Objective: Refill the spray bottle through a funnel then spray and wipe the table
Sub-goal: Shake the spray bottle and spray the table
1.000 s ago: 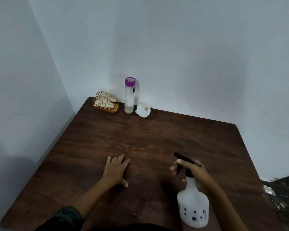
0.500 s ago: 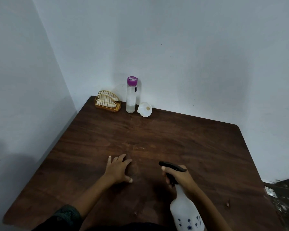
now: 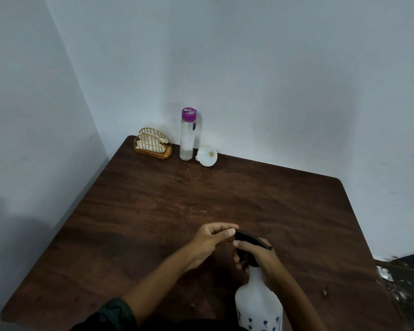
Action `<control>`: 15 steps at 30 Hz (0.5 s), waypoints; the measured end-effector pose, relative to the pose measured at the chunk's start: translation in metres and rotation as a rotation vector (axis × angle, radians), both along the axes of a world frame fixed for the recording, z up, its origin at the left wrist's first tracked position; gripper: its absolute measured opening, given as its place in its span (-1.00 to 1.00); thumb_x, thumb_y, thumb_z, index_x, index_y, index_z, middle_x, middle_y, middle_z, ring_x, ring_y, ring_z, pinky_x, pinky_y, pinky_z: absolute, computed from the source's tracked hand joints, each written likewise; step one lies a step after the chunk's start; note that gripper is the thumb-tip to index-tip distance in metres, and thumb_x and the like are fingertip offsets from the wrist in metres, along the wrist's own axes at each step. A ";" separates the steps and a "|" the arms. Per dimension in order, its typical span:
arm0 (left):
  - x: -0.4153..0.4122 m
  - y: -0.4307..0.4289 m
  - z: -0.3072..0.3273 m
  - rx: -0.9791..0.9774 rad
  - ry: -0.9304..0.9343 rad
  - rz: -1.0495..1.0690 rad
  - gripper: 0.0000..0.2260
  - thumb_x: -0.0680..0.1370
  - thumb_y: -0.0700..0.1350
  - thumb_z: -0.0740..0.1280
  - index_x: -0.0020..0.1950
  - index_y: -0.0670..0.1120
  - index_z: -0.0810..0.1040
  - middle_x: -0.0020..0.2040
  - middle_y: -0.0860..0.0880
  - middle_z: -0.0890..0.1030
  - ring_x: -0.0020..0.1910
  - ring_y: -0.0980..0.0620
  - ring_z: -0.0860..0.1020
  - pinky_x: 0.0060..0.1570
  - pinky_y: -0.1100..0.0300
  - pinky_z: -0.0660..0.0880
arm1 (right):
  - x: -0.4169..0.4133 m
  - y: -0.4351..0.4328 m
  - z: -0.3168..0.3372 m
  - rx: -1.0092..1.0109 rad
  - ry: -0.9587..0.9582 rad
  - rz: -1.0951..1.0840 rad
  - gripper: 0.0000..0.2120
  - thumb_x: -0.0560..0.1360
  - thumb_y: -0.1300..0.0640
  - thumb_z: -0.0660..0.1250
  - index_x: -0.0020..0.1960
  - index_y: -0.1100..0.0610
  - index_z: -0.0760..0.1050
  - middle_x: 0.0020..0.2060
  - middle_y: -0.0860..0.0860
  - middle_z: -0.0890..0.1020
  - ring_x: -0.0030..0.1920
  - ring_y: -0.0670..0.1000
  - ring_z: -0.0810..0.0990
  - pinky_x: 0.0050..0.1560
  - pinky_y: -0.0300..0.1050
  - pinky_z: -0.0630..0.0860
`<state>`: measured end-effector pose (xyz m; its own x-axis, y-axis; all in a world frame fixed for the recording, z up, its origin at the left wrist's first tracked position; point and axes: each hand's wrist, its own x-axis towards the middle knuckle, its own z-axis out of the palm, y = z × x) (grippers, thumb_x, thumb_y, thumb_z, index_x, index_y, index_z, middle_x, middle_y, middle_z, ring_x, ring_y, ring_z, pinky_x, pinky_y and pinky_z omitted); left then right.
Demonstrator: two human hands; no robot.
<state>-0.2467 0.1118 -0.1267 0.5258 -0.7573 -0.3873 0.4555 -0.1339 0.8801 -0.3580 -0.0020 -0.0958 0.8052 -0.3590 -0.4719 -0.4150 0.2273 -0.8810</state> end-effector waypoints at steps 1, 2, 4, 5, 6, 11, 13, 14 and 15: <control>-0.001 -0.001 0.000 0.007 -0.014 0.023 -0.91 0.51 -0.12 0.38 -0.04 -0.08 0.65 -0.11 -0.02 0.69 -0.06 0.06 0.63 0.04 0.18 0.54 | 0.000 0.001 0.001 0.004 -0.005 -0.004 -0.83 0.49 0.21 0.34 -0.05 0.33 0.56 -0.41 0.19 0.55 -0.45 0.09 0.51 -0.49 -0.15 0.36; -0.001 -0.002 0.001 0.012 -0.027 0.035 -0.86 0.49 -0.04 0.39 -0.08 -0.10 0.65 -0.16 -0.03 0.68 -0.11 0.03 0.63 0.01 0.15 0.54 | 0.000 0.003 0.001 0.004 -0.013 -0.004 -0.85 0.49 0.21 0.33 -0.08 0.32 0.56 -0.42 0.19 0.55 -0.45 0.08 0.51 -0.49 -0.15 0.36; -0.003 -0.003 0.002 0.046 -0.026 0.026 -0.71 0.47 0.10 0.37 -0.13 -0.13 0.62 -0.24 -0.07 0.66 -0.22 0.00 0.62 -0.04 0.07 0.54 | 0.001 0.006 0.001 -0.001 -0.034 -0.004 -0.87 0.49 0.23 0.33 -0.10 0.31 0.56 -0.42 0.18 0.55 -0.45 0.08 0.51 -0.49 -0.17 0.38; -0.004 -0.003 0.003 0.070 -0.024 0.026 -0.68 0.49 0.13 0.34 -0.11 -0.14 0.60 -0.25 -0.09 0.64 -0.24 0.00 0.61 -0.05 0.08 0.54 | 0.001 0.008 0.001 -0.004 -0.043 -0.003 -0.87 0.49 0.23 0.33 -0.09 0.32 0.56 -0.42 0.18 0.55 -0.44 0.08 0.51 -0.48 -0.18 0.39; -0.004 -0.003 0.004 0.092 -0.035 0.030 -0.67 0.52 0.12 0.31 -0.09 -0.16 0.59 -0.24 -0.09 0.63 -0.24 0.02 0.61 -0.06 0.11 0.54 | 0.001 0.010 0.001 -0.007 -0.052 0.001 -0.86 0.49 0.23 0.33 -0.08 0.32 0.57 -0.41 0.19 0.55 -0.43 0.08 0.51 -0.48 -0.18 0.41; -0.003 -0.001 0.004 -0.025 -0.022 -0.019 -0.75 0.51 0.05 0.35 -0.09 -0.15 0.55 -0.24 -0.15 0.62 -0.35 -0.04 0.59 -0.10 -0.03 0.56 | 0.001 0.008 0.003 0.018 -0.050 -0.025 -0.88 0.50 0.24 0.31 -0.07 0.31 0.56 -0.40 0.20 0.55 -0.44 0.09 0.52 -0.49 -0.19 0.41; -0.002 0.001 0.004 -0.085 0.085 -0.014 -0.80 0.48 -0.06 0.37 0.02 -0.14 0.59 -0.15 -0.17 0.63 -0.33 -0.07 0.59 -0.22 0.05 0.60 | 0.001 0.006 0.004 0.036 -0.043 -0.033 -0.88 0.50 0.23 0.31 -0.06 0.28 0.57 -0.40 0.19 0.56 -0.43 0.09 0.53 -0.50 -0.18 0.40; -0.004 0.001 0.004 -0.108 0.153 -0.009 -0.80 0.49 -0.11 0.37 0.09 -0.13 0.60 -0.10 -0.18 0.63 -0.31 -0.08 0.59 -0.27 0.08 0.59 | 0.000 0.006 0.005 0.047 -0.045 -0.044 -0.88 0.50 0.24 0.31 -0.05 0.28 0.57 -0.40 0.19 0.56 -0.43 0.09 0.53 -0.50 -0.18 0.40; -0.007 0.000 0.004 -0.124 0.220 -0.002 -0.78 0.51 -0.13 0.35 0.14 -0.12 0.60 -0.06 -0.18 0.64 -0.28 -0.07 0.59 -0.29 0.10 0.58 | 0.000 0.007 0.005 0.060 -0.052 -0.065 -0.89 0.50 0.27 0.31 -0.04 0.29 0.57 -0.39 0.18 0.57 -0.41 0.08 0.54 -0.49 -0.18 0.43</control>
<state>-0.2535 0.1122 -0.1232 0.4371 -0.8075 -0.3961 0.6381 -0.0320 0.7693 -0.3579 0.0049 -0.0912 0.8050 -0.3838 -0.4523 -0.3518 0.3051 -0.8850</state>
